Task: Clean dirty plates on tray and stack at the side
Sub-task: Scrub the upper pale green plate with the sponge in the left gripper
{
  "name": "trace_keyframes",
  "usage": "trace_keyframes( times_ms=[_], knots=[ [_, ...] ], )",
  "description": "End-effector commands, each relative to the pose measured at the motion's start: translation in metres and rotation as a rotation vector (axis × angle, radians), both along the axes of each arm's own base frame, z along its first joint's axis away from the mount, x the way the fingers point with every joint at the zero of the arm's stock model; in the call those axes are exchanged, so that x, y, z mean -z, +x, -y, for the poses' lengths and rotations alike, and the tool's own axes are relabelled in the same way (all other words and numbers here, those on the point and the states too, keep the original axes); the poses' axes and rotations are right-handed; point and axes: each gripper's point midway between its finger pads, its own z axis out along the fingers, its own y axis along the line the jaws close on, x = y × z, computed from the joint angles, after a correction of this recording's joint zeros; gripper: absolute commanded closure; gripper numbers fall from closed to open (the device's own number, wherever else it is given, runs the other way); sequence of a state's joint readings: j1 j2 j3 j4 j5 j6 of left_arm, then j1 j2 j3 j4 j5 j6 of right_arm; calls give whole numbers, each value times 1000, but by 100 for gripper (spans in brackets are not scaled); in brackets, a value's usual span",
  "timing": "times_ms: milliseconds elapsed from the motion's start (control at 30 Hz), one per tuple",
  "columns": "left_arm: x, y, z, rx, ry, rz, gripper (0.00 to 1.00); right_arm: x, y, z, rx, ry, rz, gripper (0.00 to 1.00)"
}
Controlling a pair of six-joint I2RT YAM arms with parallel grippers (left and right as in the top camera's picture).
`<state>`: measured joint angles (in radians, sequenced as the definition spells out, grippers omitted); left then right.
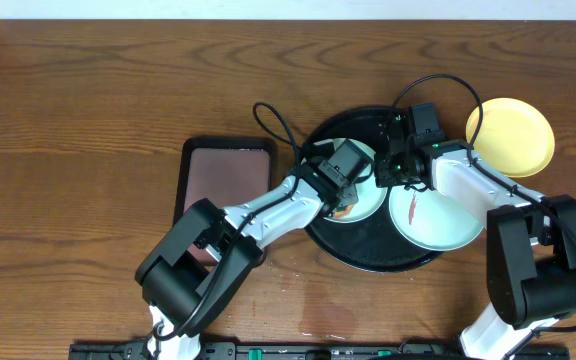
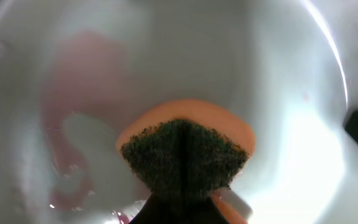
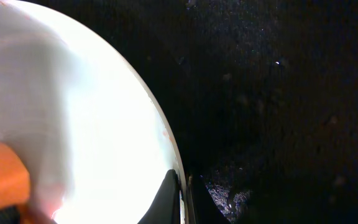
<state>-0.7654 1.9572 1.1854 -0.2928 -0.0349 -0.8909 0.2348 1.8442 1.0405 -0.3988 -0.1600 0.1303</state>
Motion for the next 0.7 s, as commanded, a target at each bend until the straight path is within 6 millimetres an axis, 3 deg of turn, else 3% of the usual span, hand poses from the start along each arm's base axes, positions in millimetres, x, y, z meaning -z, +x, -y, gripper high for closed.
trace_keyframes(
  times_ms=[0,133,267,433,667],
  knots=[
    [33,-3,-32,-36,129,-52,92,8,-4,5,11,-30,-19,99],
    [35,2,-57,-26,244,-34,92,8,-5,5,11,-31,-23,99],
    [18,15,-75,15,343,49,93,9,-6,5,10,-33,-27,99],
    [-24,35,-90,-1,435,200,93,9,-6,5,10,-33,-29,99],
    [-106,47,-106,-102,418,387,92,9,-6,5,10,-33,-29,99]
  ],
)
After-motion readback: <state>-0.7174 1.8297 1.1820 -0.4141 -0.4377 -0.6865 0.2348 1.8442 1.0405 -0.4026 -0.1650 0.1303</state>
